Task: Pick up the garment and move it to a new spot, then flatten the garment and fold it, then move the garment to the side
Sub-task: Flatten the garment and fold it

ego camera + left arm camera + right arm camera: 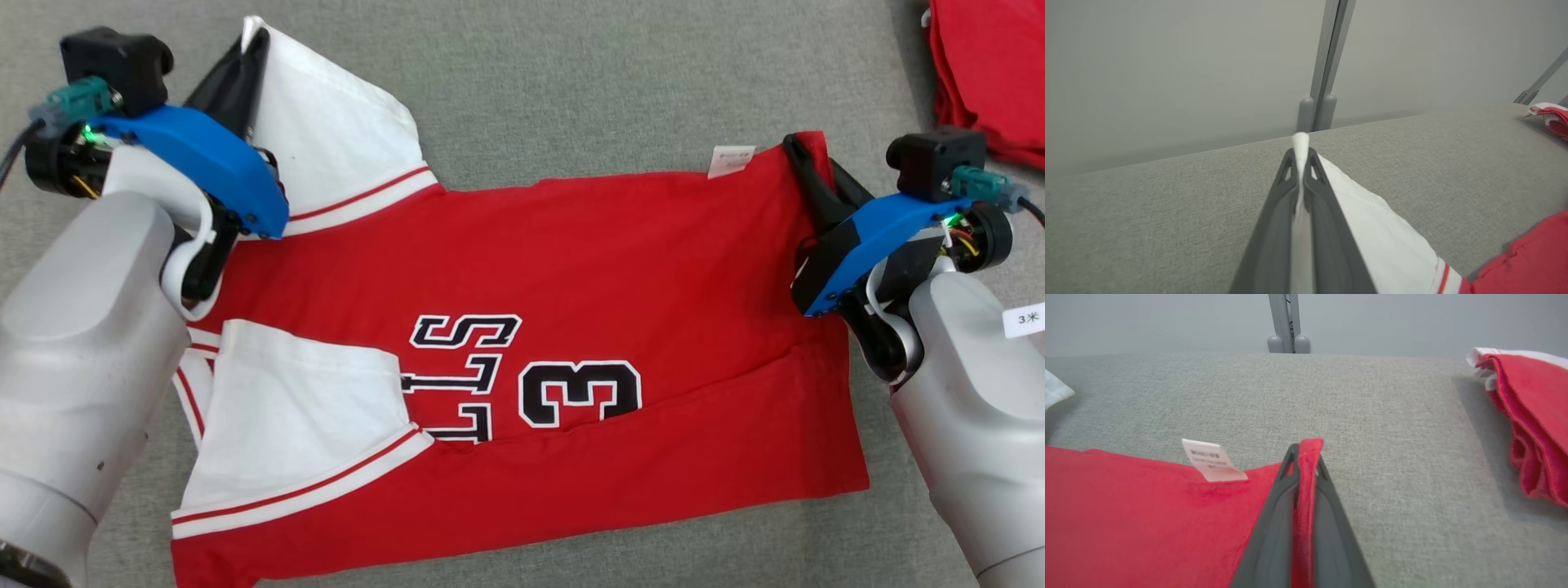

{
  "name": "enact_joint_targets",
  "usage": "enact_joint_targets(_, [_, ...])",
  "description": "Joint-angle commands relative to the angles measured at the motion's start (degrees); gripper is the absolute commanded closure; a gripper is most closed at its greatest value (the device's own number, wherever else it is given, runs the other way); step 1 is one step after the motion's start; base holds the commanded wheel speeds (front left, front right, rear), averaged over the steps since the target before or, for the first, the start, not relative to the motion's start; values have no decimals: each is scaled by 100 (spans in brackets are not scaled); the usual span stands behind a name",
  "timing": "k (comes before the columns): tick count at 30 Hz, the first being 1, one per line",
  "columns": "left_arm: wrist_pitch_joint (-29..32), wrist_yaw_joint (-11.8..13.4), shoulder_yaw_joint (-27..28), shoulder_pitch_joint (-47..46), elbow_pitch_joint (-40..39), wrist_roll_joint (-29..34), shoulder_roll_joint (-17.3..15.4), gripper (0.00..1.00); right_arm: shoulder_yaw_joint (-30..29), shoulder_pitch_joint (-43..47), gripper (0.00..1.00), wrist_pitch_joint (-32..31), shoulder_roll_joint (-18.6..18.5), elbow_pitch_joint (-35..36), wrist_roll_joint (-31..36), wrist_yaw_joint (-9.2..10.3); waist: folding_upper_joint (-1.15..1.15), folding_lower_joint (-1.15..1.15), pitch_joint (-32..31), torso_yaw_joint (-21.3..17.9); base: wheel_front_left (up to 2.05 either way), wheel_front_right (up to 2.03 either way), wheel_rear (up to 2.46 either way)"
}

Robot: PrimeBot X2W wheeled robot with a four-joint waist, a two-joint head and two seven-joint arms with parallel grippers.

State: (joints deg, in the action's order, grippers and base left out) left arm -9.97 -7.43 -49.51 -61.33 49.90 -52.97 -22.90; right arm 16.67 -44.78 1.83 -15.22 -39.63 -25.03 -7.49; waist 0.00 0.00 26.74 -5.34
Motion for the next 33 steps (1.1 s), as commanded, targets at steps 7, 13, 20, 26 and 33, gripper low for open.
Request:
enact_joint_targets(7, [-425, -6, -180, 583, -689, -200, -230, 100, -6, 245, 100, 374, -11, -202, -34, -1, 0, 0, -344, 123, 0, 0, 0])
enact_joint_targets(13, [-505, 2, -125, 1107, -1226, -149, -388, 100, -33, 501, 100, 644, -64, -215, -16, -1, 0, 0, -566, 202, 0, 0, 0])
enact_joint_targets(20, [-523, 235, 231, 2052, -2179, -29, -600, 100, -64, 927, 100, 971, -118, -180, -19, -1, 0, 0, -856, 309, 0, 0, 0])
enact_joint_targets(26, [-525, 481, 541, 3074, -2996, 122, -791, 100, -86, 1278, 100, 1171, -187, -74, -48, -1, 0, 0, -1037, 404, 0, 0, 0])
enact_joint_targets(33, [-526, 697, 698, 3886, -3487, 224, -842, 100, -144, 1754, 100, 1305, -278, 205, -41, -1, 0, 0, -1172, 511, 0, 0, 0])
